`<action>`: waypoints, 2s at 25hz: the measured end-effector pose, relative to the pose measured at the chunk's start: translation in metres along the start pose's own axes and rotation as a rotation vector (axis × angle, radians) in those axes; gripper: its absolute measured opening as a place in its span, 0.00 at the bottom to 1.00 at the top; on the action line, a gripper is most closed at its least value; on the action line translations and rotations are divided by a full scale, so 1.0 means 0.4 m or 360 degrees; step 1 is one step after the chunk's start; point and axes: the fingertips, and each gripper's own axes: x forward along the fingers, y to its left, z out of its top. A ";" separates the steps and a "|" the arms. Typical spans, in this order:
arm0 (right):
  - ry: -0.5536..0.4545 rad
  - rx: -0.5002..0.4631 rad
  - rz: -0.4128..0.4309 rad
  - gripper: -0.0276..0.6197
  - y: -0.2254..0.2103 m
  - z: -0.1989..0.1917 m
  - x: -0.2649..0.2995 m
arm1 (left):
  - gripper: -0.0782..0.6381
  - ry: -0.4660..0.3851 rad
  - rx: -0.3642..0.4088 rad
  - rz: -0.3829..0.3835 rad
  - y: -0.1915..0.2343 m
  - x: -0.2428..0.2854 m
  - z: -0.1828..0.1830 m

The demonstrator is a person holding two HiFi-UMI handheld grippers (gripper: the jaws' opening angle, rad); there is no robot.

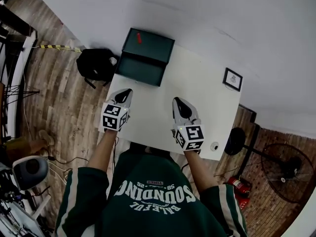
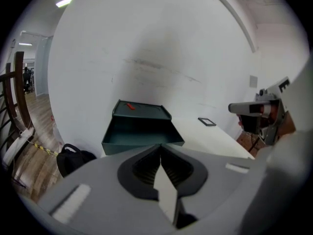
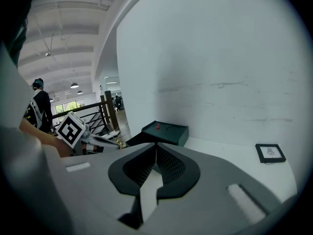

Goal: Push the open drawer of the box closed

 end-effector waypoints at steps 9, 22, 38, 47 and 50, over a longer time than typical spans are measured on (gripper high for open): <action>0.0074 0.0069 -0.0097 0.05 -0.021 -0.053 -0.015 | 0.38 0.0131 -0.0053 0.0018 0.025 0.093 -0.058; 0.0133 0.0143 -0.0203 0.05 -0.068 -0.108 -0.044 | 0.40 0.0334 -0.0090 0.0060 0.070 0.224 -0.121; 0.0157 0.0184 -0.0250 0.05 -0.095 -0.133 -0.063 | 0.28 0.0363 -0.0072 0.0058 0.069 0.257 -0.125; 0.0162 0.0203 -0.0258 0.05 -0.100 -0.138 -0.058 | 0.28 0.0322 -0.0088 0.0055 0.077 0.273 -0.091; 0.0165 0.0203 -0.0260 0.05 -0.100 -0.136 -0.055 | 0.28 0.0321 -0.0083 0.0049 0.083 0.285 -0.079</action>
